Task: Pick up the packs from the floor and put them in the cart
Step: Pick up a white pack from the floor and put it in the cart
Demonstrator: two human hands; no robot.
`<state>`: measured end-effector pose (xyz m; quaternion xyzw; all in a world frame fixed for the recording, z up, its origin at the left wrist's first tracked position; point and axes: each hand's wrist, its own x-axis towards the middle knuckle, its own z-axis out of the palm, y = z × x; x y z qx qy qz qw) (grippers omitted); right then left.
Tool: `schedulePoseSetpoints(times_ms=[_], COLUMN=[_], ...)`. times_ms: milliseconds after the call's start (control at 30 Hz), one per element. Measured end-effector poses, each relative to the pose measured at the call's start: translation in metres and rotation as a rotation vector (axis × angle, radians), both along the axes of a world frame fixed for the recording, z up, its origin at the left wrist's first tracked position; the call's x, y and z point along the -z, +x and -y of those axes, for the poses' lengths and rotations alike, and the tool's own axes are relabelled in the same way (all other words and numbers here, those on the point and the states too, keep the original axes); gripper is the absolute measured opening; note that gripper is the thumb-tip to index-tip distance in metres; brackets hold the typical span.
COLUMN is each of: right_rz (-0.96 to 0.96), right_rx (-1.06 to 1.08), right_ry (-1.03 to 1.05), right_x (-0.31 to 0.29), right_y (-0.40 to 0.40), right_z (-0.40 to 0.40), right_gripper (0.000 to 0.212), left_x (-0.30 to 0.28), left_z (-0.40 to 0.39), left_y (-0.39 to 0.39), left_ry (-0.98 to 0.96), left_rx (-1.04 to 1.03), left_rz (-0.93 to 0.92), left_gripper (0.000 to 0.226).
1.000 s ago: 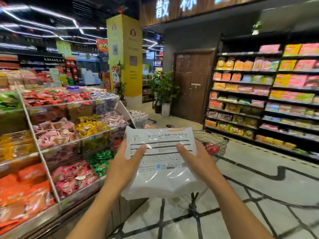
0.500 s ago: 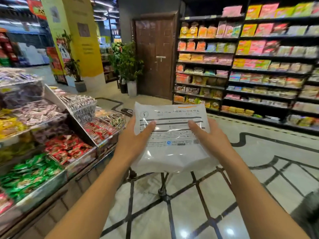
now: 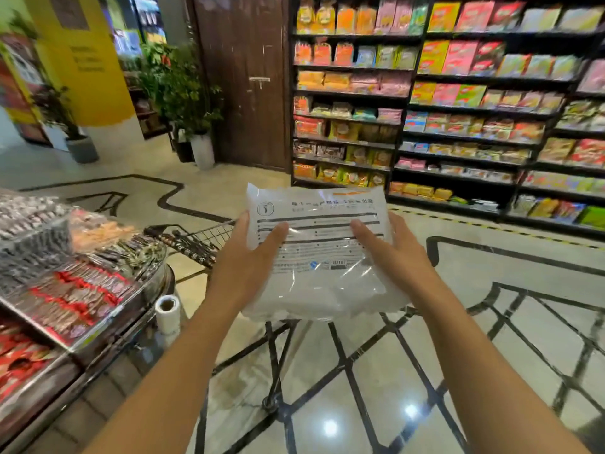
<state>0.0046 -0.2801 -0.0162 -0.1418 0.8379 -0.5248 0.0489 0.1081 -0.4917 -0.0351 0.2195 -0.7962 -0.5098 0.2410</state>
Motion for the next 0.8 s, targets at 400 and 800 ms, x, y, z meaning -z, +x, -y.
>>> schedulePoseSetpoints(times_ms=[400,800], right_rz=[0.018,0.042], right_rx=[-0.089,-0.315], right_ry=[0.044,0.039], right_x=[0.051,0.095], right_y=[-0.280,-0.470], right_z=[0.043,0.177], right_gripper=[0.074,0.068], left_x=[0.036,0.082], left_z=[0.025,0.127], left_y=[-0.250,-0.399], left_ry=[0.061,0.242], left_rx=[-0.045,-0.271], left_rz=[0.017,-0.002], left_gripper=[0.058,0.068])
